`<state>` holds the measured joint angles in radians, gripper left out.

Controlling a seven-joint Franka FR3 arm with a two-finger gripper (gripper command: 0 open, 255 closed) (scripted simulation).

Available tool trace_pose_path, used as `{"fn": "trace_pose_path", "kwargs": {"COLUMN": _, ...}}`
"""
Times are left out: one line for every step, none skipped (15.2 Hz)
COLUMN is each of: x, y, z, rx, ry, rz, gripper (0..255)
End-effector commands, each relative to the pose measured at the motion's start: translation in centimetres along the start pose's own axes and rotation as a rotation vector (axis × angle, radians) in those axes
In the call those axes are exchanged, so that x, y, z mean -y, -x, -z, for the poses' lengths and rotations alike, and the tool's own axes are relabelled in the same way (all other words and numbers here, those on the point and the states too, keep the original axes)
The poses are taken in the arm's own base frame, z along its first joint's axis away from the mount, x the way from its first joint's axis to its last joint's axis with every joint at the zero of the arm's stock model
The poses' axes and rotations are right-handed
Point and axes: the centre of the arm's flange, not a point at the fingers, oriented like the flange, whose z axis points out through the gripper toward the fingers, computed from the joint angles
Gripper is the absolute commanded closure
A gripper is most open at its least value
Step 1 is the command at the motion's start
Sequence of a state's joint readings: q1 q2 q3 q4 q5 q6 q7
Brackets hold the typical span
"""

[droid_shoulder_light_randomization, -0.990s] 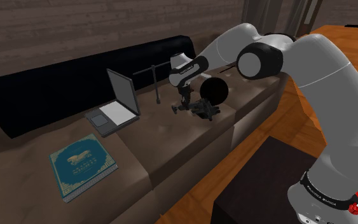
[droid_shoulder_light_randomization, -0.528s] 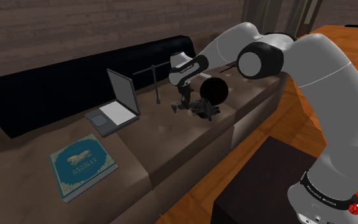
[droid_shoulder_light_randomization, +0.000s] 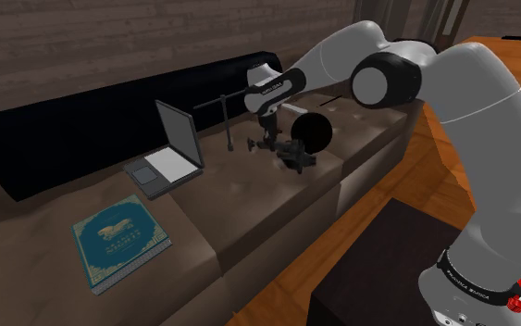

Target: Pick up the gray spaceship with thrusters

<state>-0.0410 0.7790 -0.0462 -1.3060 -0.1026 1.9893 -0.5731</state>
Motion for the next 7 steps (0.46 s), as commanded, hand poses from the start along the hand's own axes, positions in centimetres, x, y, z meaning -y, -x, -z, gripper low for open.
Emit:
{"fn": "trace_pose_path", "kwargs": {"x": 0.0, "y": 0.1, "z": 1.1, "rx": -0.001, "ry": 0.001, "rz": 0.000, "gripper": 255}}
{"fn": "trace_pose_path", "kwargs": {"x": 0.0, "y": 0.2, "z": 1.6, "rx": -0.001, "ry": 0.001, "rz": 0.000, "gripper": 255}}
{"fn": "trace_pose_path", "kwargs": {"x": 0.0, "y": 0.3, "z": 2.1, "rx": -0.001, "ry": 0.001, "rz": 0.000, "gripper": 255}}
{"fn": "trace_pose_path", "kwargs": {"x": -0.1, "y": 0.3, "z": 2.7, "rx": -0.001, "ry": 0.001, "rz": 0.000, "gripper": 255}}
{"fn": "trace_pose_path", "kwargs": {"x": -0.1, "y": 0.4, "z": 3.2, "rx": -0.001, "ry": 0.001, "rz": 0.000, "gripper": 255}}
{"fn": "trace_pose_path", "kwargs": {"x": -0.1, "y": 0.4, "z": 3.3, "rx": -0.001, "ry": 0.001, "rz": 0.000, "gripper": 255}}
{"fn": "trace_pose_path", "kwargs": {"x": -0.1, "y": 0.4, "z": 3.3, "rx": -0.001, "ry": 0.001, "rz": 0.000, "gripper": 255}}
